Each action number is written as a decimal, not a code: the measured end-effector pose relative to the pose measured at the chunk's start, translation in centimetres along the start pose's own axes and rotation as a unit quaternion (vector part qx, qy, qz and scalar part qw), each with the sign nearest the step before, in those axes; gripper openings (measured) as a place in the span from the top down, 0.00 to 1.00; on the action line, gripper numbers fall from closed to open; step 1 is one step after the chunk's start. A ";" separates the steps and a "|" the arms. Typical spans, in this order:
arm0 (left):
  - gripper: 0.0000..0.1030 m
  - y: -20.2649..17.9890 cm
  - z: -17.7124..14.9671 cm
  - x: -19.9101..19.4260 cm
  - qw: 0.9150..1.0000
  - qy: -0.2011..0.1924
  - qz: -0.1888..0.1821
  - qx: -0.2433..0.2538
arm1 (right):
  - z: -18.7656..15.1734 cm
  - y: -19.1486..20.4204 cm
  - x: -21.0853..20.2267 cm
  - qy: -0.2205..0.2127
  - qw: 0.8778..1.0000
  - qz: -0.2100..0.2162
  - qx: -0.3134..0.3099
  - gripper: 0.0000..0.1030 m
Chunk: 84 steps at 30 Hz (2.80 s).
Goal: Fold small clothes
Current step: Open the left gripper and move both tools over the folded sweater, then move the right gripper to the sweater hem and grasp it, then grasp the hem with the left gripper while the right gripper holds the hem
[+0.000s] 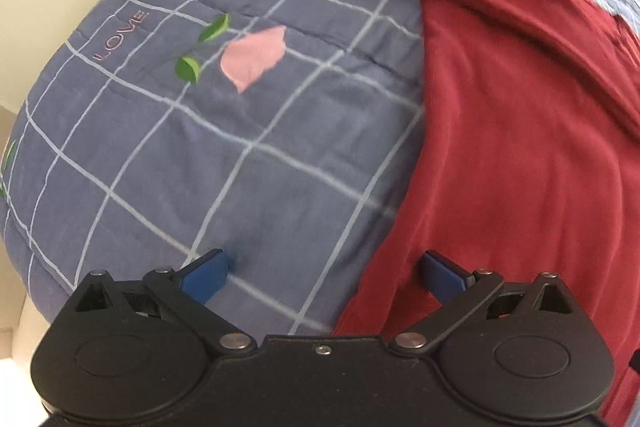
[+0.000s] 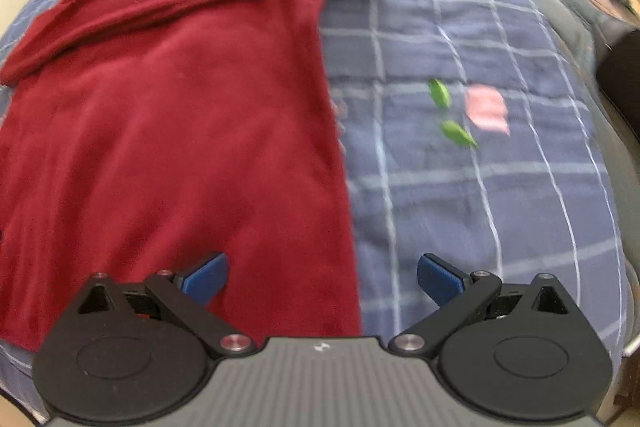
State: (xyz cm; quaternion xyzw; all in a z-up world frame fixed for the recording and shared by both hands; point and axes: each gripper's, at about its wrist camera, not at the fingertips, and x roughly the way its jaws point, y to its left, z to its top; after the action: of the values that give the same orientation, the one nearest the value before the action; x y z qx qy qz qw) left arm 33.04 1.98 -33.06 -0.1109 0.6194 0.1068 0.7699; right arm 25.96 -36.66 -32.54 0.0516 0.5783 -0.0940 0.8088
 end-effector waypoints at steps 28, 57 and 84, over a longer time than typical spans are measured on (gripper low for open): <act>0.01 1.2 -10.2 -6.1 0.986 -0.110 -0.018 0.122 | -10.6 4.8 -4.9 -0.190 0.921 -0.018 -0.340 0.14; 0.01 -7.0 -15.6 -4.8 0.925 -0.135 -0.077 0.347 | -7.4 4.4 -7.7 -0.218 0.929 0.098 -0.284 0.87; 0.52 -6.3 -14.3 -4.0 0.885 -0.217 0.036 0.411 | -6.3 3.3 -4.3 -0.136 0.928 0.113 -0.328 0.56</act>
State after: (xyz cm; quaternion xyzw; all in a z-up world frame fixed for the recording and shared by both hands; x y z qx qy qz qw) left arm 20.85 -8.47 -31.86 0.2641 0.4291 -0.1085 0.8569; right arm 19.46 -31.82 -30.61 -0.1646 0.4519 0.1865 0.8567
